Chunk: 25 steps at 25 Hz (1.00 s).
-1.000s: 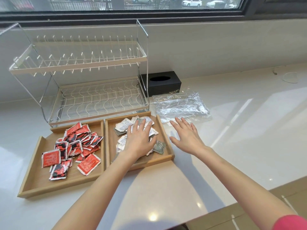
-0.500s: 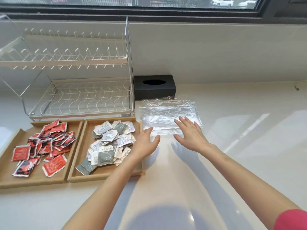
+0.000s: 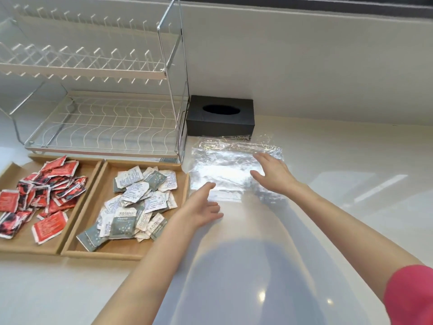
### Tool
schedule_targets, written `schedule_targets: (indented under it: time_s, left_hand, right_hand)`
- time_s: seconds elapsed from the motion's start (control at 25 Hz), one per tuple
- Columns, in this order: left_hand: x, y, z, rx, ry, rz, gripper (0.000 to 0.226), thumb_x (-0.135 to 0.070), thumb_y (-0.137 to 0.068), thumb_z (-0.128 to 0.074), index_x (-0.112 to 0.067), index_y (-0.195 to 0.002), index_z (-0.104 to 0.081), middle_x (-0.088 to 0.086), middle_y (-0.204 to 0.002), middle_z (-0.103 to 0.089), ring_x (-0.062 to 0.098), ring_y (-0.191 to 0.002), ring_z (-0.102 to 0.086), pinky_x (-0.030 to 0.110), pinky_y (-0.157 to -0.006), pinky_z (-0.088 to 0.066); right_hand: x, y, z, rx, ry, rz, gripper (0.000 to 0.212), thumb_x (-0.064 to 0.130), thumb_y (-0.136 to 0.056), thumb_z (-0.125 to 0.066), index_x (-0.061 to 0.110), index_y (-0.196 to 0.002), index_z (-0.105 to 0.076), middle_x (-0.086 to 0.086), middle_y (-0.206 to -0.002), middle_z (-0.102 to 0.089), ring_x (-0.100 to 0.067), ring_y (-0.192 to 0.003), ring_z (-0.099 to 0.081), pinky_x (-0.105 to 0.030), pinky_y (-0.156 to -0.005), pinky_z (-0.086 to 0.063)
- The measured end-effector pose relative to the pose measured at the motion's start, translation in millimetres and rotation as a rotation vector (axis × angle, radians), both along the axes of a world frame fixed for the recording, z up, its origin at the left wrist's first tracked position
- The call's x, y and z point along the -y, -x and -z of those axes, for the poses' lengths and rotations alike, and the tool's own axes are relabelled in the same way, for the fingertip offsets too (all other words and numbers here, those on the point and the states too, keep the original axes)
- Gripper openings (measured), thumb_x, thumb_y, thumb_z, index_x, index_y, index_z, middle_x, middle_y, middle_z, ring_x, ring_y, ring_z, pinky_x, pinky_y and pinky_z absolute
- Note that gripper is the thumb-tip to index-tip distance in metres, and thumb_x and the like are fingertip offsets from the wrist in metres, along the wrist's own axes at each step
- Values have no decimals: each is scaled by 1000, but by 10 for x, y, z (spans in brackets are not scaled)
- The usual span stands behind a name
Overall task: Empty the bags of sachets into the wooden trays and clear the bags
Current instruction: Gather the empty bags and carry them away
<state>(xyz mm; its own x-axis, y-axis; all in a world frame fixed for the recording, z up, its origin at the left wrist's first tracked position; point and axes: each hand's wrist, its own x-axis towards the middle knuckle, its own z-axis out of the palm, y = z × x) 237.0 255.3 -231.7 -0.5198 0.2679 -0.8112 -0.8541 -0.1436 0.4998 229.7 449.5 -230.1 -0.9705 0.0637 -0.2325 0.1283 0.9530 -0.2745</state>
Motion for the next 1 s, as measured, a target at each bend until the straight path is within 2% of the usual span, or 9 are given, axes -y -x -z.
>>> schedule_targets:
  time_s: [0.12,0.24,0.32,0.4,0.48,0.6,0.8,0.88,1.0]
  left_hand:
    - [-70,113,43,100,-108,-86,55,-24,-90,-46,0,-134,-23,24,-115,-40,23,-77,-42,47,-91,-38]
    - [-124,184,120,135,-108,-137,41,-21,-88,-51,-3,-120,-32,18,-97,-46,26,-82,-46,47,-89,-40]
    - [-142,212,175,129,-86,-162,39,-20,-87,-54,-2,-114,-33,20,-106,-50,29,-99,-51,45,-88,-43]
    - [-170,237,206,122,-83,-171,39,-19,-87,-56,1,-114,-36,18,-110,-51,28,-105,-52,42,-88,-45]
    - [-216,261,253,113,-78,-180,37,-18,-87,-57,2,-113,-41,17,-111,-52,26,-105,-53,38,-89,-45]
    - [-292,291,305,90,-65,-190,29,-16,-88,-55,1,-109,-44,15,-112,-51,23,-104,-53,32,-91,-43]
    - [-367,273,333,38,-29,-171,17,-14,-88,-55,-5,-101,-49,6,-90,-53,20,-101,-53,31,-88,-42]
    - [-369,262,326,35,-17,-157,8,-15,-87,-56,-8,-88,-52,5,-89,-52,19,-98,-54,31,-84,-44]
    - [-374,256,326,29,4,-142,14,-17,-86,-58,-11,-74,-52,4,-80,-50,14,-81,-56,25,-71,-47]
  right_hand:
    - [-139,327,52,20,-41,-23,60,32,-93,-44,12,-145,-20,-9,-155,-17,-23,-144,-14,-43,-117,-11]
    - [-195,581,139,39,-55,-34,65,34,-92,-46,10,-145,-17,-10,-156,-12,-23,-144,-11,-42,-117,-5]
    - [-218,719,206,55,-62,-21,69,35,-91,-48,9,-145,-14,-12,-157,-9,-25,-144,-10,-42,-117,-4]
    - [-240,825,265,84,-80,-14,74,36,-89,-51,7,-145,-12,-14,-156,-6,-29,-144,-11,-43,-116,-9]
    - [-246,887,315,115,-94,-9,77,37,-87,-54,7,-145,-13,-15,-156,-7,-33,-142,-15,-44,-114,-16]
    - [-233,922,369,108,-93,15,75,41,-84,-56,9,-142,-22,-13,-151,-25,-35,-135,-25,-44,-108,-25]
    - [-218,933,365,73,-125,54,72,44,-80,-60,7,-135,-31,-13,-139,-38,-33,-127,-33,-42,-102,-29]
    - [-192,923,351,76,-153,46,70,44,-81,-60,5,-133,-34,-15,-136,-40,-33,-125,-33,-41,-101,-29]
    - [-160,888,331,135,-137,62,63,43,-81,-60,6,-128,-40,-16,-131,-46,-33,-124,-34,-41,-99,-31]
